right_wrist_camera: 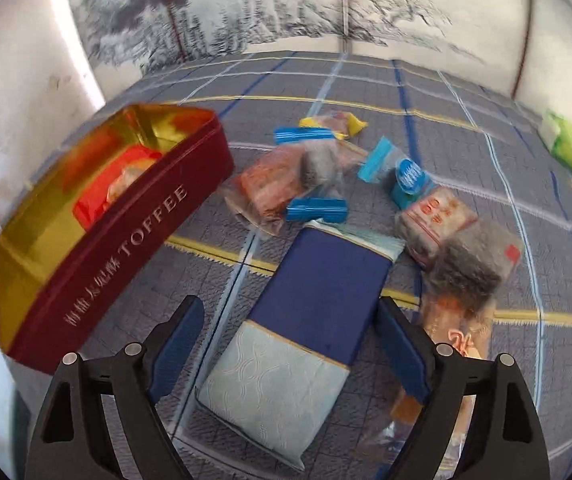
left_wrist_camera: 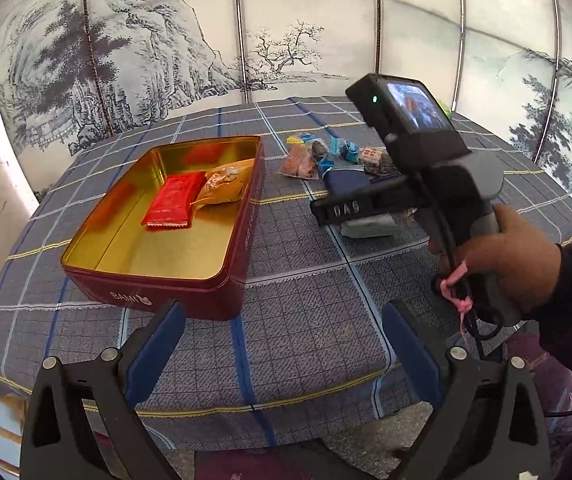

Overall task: Organize snacks
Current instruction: 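Grasp the blue-and-white package with the right gripper and lift it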

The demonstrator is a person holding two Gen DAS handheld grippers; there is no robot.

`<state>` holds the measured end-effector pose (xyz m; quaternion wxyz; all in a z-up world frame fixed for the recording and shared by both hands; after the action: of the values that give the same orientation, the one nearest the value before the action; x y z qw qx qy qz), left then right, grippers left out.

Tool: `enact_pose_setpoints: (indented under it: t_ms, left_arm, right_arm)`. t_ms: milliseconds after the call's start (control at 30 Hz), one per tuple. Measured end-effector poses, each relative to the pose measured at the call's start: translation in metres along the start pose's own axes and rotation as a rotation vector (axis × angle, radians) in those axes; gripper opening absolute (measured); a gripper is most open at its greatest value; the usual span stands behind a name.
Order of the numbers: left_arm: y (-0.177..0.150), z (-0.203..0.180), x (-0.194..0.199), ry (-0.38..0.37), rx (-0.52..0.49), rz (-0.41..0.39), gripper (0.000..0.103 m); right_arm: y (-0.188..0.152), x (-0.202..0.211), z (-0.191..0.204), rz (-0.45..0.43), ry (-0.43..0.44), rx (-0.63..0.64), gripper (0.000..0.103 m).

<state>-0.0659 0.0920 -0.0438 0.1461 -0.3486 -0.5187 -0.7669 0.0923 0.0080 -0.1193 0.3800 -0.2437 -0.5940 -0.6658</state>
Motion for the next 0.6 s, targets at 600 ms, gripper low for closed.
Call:
enact_pose_setpoints:
  t_ms: [600]
  left_arm:
    - [0.017, -0.010, 0.000, -0.039, -0.026, -0.006, 0.097]
  right_arm:
    - [-0.011, 0.121, -0.128, -0.132, 0.130, -0.242, 0.052]
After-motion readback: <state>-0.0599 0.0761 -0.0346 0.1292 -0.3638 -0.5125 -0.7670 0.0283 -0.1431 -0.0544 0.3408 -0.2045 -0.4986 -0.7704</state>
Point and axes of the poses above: each gripper's, at about its wrist camera, not at the fingertips, and x roughly against the way its jaws point, z to its left, y to its top, the point moved 6 cm from there along -x, roughly the way its jaws point, and after that the axes turned 15 degrees about -x, right-handed, at the moved point
